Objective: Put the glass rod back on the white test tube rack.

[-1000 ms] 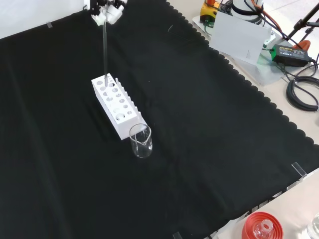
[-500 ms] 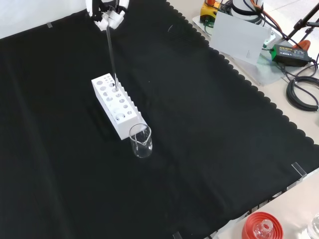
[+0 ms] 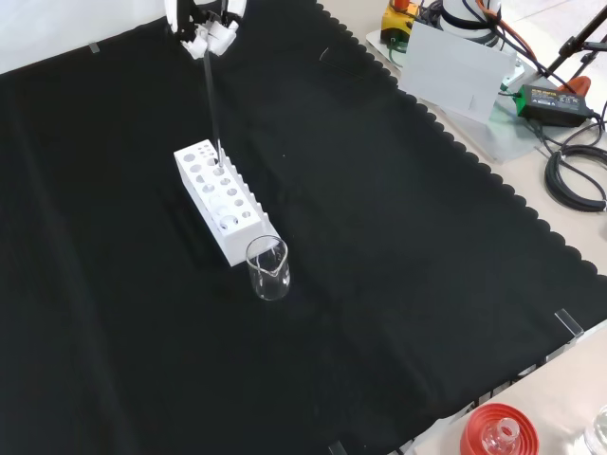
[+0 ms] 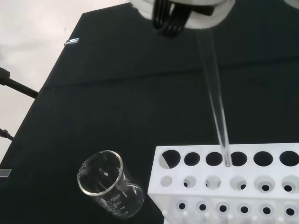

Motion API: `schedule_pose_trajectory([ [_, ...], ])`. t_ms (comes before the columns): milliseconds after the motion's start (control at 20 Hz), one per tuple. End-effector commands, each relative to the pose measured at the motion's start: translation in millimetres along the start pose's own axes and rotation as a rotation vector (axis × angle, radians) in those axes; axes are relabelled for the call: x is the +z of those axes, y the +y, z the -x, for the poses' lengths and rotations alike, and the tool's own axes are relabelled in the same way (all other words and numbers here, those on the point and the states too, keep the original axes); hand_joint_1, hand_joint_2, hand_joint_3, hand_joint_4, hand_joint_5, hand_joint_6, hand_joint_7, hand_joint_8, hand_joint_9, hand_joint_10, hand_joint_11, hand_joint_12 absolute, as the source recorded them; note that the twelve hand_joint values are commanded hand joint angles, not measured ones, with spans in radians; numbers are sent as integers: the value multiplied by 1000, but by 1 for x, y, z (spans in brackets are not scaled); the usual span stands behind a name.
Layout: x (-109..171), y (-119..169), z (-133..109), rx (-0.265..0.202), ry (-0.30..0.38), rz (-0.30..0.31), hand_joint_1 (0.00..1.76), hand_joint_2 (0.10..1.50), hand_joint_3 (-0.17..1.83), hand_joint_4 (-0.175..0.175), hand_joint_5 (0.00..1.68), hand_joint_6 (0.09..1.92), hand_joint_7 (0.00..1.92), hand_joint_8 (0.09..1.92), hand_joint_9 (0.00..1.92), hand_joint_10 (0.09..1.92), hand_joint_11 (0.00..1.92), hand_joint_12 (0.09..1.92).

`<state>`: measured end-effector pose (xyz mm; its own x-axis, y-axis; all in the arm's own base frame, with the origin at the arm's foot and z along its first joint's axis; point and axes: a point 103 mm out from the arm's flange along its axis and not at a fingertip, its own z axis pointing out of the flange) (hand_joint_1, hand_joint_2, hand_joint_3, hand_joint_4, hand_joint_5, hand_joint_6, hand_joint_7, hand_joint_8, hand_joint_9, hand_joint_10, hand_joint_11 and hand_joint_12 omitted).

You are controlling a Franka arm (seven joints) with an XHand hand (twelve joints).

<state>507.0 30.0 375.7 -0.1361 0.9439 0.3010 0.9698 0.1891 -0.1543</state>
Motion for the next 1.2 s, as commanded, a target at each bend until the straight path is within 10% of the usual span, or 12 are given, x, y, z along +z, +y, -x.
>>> schedule_pose_trajectory([
  [50,2,-2,2,-1,3,0,1305,792,530,-175,1060,711,1206,1020,1766,555,1618,724],
  [1200,25,5,-1,-7,7,-42,1305,787,539,-175,1061,713,1209,1019,1767,554,1618,725],
])
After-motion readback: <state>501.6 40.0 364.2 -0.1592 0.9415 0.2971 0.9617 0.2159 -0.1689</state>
